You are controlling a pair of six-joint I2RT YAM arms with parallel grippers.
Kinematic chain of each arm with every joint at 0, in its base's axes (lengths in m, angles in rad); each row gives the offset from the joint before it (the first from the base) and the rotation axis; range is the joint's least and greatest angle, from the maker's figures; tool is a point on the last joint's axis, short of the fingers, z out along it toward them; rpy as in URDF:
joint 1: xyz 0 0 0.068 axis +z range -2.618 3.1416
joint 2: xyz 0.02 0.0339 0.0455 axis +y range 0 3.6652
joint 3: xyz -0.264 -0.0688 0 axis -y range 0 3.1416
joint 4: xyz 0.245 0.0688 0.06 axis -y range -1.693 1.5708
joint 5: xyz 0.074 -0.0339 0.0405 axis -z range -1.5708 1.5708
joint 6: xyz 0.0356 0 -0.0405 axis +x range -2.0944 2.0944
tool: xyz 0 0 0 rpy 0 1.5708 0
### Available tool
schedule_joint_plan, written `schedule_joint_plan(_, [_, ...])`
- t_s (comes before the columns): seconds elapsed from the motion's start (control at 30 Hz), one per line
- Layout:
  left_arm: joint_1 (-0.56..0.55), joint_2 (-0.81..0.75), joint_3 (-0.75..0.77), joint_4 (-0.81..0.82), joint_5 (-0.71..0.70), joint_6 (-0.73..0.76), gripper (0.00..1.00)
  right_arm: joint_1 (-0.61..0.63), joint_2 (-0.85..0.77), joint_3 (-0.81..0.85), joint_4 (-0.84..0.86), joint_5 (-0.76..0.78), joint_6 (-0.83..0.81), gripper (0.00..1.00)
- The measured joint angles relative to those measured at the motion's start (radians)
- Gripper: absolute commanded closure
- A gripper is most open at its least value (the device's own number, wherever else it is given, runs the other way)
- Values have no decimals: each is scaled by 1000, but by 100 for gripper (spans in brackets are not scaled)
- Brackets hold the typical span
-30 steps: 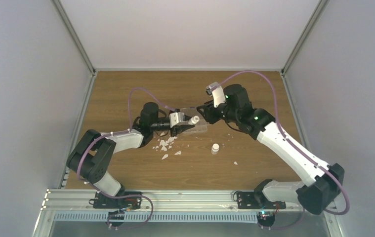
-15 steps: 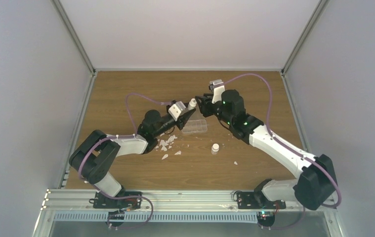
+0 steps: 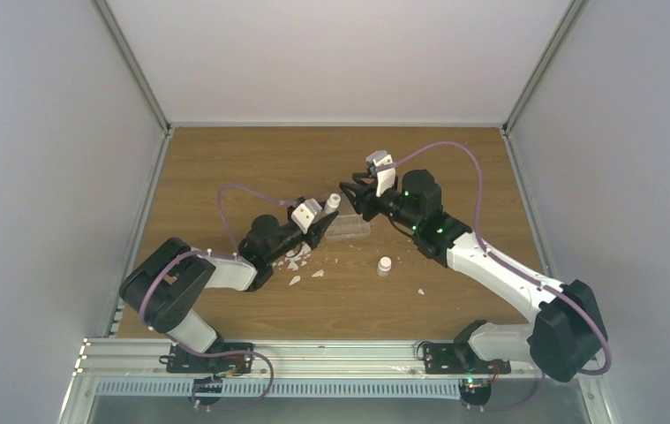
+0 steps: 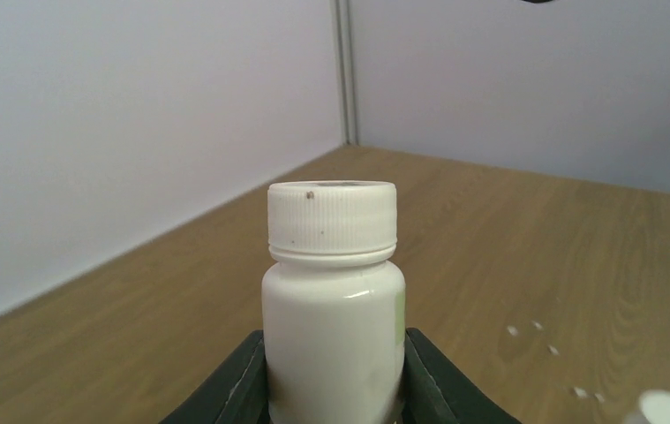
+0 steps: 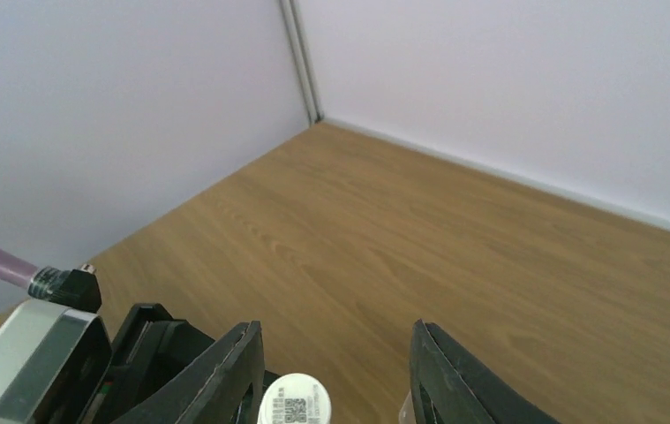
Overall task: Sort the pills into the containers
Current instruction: Unscrew the lid of the pill bottle.
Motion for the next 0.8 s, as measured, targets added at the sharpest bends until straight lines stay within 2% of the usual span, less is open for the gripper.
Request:
schedule_joint_plan(0.23, [0,23,-148,57,23,-27,31,-6,18,-147,89,-112,-7,0])
schedule_joint_plan(0.37, [0,-3,-202,74,11,-26,32,-6,61,-178,169,-175,11,1])
schedule_joint_plan(0.67, [0,-36,-219,114,7,-24,32,-6,231,-177,330,-280,79,1])
schedule_joint_plan(0.8, [0,-34,-219,107,0,-23,32,-8,258,-173,367,-314,94,0])
